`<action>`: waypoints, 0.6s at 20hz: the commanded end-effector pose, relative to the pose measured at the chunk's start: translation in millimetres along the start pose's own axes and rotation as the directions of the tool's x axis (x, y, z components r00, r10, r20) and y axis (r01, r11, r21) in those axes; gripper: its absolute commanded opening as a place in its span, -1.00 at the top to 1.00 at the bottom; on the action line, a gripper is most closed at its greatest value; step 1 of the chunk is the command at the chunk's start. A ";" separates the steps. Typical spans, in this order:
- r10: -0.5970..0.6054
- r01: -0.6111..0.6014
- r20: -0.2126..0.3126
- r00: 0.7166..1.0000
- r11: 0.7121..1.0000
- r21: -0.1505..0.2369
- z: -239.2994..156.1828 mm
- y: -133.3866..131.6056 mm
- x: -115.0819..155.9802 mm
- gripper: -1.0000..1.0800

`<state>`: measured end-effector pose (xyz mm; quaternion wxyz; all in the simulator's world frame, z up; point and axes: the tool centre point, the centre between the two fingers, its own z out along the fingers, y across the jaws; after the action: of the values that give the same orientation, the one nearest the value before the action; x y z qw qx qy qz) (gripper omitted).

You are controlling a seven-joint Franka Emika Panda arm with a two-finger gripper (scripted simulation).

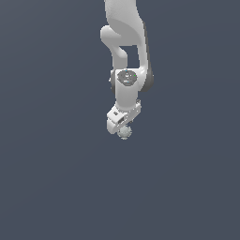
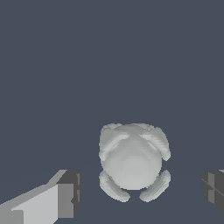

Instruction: Pick up the object and move it to a goal position.

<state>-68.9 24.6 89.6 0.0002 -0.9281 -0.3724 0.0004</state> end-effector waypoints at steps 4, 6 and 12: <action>-0.001 0.001 0.000 1.000 1.000 0.000 5.2 -0.2 0.0 -0.92; -0.002 0.002 0.000 1.000 1.000 0.000 11.8 -0.4 -0.2 -0.92; -0.004 0.004 -0.001 1.000 1.000 0.000 40.1 -0.9 -0.9 -0.92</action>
<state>-70.1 24.7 56.4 0.0002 -0.9274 -0.3741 0.0002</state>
